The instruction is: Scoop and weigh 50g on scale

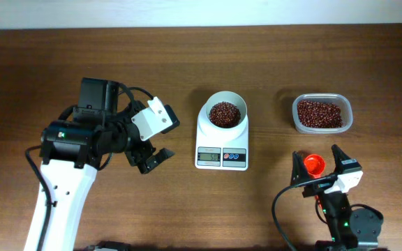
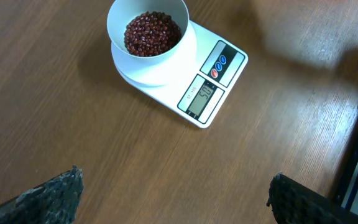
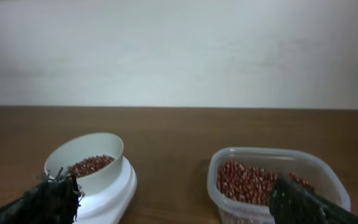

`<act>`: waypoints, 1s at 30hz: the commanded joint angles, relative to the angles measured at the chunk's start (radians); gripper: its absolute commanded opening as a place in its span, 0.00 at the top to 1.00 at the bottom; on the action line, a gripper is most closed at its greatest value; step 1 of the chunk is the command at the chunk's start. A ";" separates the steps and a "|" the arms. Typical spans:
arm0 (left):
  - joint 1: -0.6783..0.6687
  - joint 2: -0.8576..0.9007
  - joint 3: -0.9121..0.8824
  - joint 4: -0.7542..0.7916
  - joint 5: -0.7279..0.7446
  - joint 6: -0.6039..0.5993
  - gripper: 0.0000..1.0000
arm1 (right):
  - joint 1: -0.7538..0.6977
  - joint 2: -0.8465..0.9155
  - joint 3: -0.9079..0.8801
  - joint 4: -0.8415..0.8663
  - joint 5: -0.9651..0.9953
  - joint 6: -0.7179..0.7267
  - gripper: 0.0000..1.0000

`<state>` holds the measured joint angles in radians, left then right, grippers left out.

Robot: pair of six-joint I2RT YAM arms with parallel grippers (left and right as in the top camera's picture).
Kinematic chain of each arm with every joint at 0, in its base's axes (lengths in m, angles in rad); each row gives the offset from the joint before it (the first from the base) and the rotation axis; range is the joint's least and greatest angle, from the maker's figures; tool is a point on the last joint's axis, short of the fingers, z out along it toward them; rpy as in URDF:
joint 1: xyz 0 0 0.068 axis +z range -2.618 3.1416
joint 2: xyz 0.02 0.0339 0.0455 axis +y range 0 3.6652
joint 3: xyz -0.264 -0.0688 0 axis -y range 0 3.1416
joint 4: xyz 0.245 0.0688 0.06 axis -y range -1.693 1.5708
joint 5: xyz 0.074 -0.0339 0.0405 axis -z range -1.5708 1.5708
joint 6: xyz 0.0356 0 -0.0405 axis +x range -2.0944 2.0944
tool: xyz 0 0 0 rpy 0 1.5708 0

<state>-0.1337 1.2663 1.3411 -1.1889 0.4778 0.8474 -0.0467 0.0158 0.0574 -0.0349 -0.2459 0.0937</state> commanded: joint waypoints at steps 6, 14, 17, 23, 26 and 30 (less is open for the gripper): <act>-0.001 -0.003 0.003 -0.001 0.003 -0.006 0.01 | 0.008 -0.013 -0.052 0.043 0.059 -0.008 0.01; -0.001 -0.003 0.003 -0.001 0.003 -0.006 0.01 | 0.006 -0.013 -0.052 -0.034 0.127 -0.013 0.01; -0.001 -0.003 0.003 -0.001 0.003 -0.006 0.01 | 0.006 -0.013 -0.052 -0.036 0.127 -0.095 0.01; -0.001 -0.003 0.003 -0.001 0.003 -0.006 0.01 | 0.006 -0.013 -0.052 -0.038 0.128 -0.106 0.01; -0.001 -0.003 0.003 -0.001 0.003 -0.006 0.01 | 0.006 -0.013 -0.052 -0.040 0.139 -0.106 0.01; -0.001 -0.003 0.003 -0.001 0.003 -0.006 0.01 | 0.006 -0.013 -0.052 -0.040 0.145 -0.109 0.01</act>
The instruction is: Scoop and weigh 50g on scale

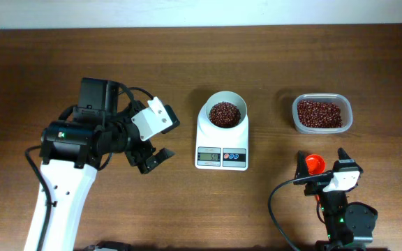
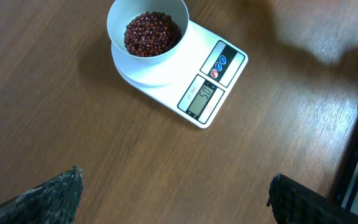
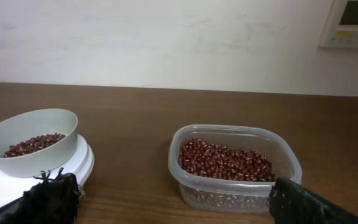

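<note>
A white scale (image 1: 221,143) stands mid-table with a white bowl (image 1: 225,113) of red beans on it. In the left wrist view the scale's display (image 2: 202,95) reads about 50. A clear plastic container (image 1: 321,113) of red beans sits to the right. A red scoop (image 1: 315,164) lies on the table between the fingers of my right gripper (image 1: 319,159), which is open and not touching it. The scoop is out of sight in the right wrist view. My left gripper (image 1: 155,162) hovers open and empty left of the scale.
The left arm's white and black body (image 1: 68,146) takes up the table's left side. The right arm's base (image 1: 347,219) stands at the front right edge. A pale wall (image 3: 166,37) rises behind the table's far edge.
My right gripper has shifted slightly. Its view now sits higher, with the bean container more to the left. The left arm, the scale and the bowl have not moved.
</note>
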`<act>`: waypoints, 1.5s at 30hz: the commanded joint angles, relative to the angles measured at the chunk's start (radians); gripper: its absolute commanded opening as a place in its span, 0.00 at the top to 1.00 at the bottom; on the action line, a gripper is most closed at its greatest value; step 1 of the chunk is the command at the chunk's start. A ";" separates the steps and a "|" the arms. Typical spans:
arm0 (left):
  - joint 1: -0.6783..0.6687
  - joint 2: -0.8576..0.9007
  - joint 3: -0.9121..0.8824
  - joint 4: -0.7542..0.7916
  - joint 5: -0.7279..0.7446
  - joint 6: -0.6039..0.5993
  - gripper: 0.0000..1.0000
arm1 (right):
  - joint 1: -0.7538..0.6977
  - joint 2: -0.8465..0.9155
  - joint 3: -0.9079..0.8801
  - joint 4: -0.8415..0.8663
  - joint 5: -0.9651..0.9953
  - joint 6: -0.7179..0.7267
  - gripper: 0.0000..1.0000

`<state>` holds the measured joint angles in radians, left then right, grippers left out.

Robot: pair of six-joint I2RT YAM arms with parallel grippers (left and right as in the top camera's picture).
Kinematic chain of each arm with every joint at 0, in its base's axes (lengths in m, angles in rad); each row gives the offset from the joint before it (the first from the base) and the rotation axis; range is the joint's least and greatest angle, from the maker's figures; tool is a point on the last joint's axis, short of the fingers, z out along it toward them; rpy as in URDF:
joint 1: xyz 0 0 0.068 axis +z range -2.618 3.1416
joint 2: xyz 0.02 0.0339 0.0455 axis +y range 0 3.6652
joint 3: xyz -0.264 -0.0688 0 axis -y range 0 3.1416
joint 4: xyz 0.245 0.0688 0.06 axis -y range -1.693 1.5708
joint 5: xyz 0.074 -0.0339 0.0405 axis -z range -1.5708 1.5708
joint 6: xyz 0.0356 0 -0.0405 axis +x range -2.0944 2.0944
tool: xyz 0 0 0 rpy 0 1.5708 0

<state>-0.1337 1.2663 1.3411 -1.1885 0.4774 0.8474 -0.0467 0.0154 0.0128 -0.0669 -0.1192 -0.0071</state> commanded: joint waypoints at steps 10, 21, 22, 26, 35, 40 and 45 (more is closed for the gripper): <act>-0.001 -0.003 0.003 -0.001 0.004 -0.006 0.01 | 0.007 -0.012 -0.007 -0.006 0.002 -0.008 0.01; -0.001 -0.003 0.003 -0.001 0.004 -0.006 0.01 | 0.007 -0.012 -0.007 -0.004 0.000 -0.008 0.01; -0.001 -0.003 0.003 -0.001 0.003 -0.006 0.01 | 0.007 -0.012 -0.007 -0.003 0.000 -0.008 0.01; -0.001 -0.003 0.003 -0.001 0.004 -0.006 0.01 | 0.007 -0.012 -0.007 -0.003 0.000 -0.008 0.01; -0.001 -0.003 0.003 -0.001 0.004 -0.006 0.01 | 0.007 -0.012 -0.007 -0.003 0.000 -0.008 0.01; -0.001 -0.003 0.003 -0.001 0.004 -0.006 0.01 | 0.007 -0.012 -0.007 -0.003 0.000 -0.008 0.01; -0.001 -0.003 0.003 -0.001 0.004 -0.006 0.01 | 0.007 -0.012 -0.007 -0.003 0.000 -0.008 0.01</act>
